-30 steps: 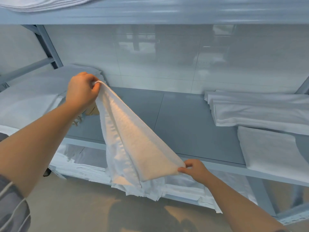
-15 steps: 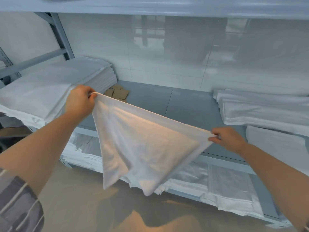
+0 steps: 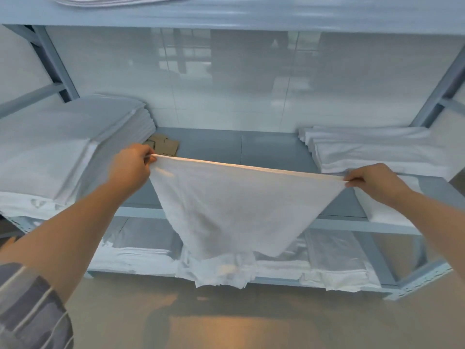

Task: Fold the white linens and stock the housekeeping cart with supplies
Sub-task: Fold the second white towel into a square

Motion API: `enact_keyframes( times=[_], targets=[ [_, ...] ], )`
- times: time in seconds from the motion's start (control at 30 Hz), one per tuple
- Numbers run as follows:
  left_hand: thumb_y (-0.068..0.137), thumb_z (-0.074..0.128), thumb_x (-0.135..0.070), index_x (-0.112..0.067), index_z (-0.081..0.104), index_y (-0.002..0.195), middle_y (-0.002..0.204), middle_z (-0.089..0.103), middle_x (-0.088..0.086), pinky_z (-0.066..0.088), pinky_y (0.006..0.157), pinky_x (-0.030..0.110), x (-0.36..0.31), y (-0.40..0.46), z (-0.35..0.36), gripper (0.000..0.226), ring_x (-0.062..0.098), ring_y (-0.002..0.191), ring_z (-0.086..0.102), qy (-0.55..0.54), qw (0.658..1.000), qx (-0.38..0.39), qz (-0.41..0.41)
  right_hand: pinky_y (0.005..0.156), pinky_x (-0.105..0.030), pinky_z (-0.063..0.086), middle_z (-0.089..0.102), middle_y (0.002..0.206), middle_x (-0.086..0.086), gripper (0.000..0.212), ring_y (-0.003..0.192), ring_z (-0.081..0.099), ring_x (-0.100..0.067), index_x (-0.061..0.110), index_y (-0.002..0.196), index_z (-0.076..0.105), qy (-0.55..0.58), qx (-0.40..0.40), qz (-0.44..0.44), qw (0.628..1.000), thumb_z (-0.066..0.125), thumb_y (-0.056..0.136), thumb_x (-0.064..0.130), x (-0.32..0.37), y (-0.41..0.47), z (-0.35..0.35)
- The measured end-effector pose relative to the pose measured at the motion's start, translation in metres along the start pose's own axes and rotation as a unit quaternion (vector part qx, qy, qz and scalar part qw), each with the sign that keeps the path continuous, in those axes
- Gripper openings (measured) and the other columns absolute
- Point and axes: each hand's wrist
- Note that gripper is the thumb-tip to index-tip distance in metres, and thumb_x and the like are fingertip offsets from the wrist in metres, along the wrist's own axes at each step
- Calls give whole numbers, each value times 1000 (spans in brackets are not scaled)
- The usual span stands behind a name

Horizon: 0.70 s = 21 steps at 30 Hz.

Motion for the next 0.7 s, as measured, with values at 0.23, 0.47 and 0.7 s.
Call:
enact_keyframes(
  times=[0.23,0.47,0.7],
  targets=[
    [89,57,-5,-1,66,92,92,62,19,41,69,42,19,-10,2,10,39,87,57,24,999,-15,41,67,-38,43,65,82,-16,18,79,58,-35,4,84,67,-56,-162,32,985,63,91,20,31,-22,-3],
    [92,54,-11,-9,68,95,92,63,11,42,65,38,34,-26,25,14,35,87,58,64,995,53,54,63,-37,33,55,79,-21,23,77,54,-38,2,74,51,-105,-127,95,982,57,93,13,44,-47,24],
    [90,55,1,-1,62,86,77,63,16,53,44,24,29,-10,50,8,13,49,66,-341,920,60,-185,55,-29,53,70,71,-13,15,60,66,-21,4,80,52,167,-181,217,945,54,92,12,58,-32,42]
  ],
)
Point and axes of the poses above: each hand's wrist, its own y-axis towards the middle knuckle, its own z-axis out of the palm, x = y × z
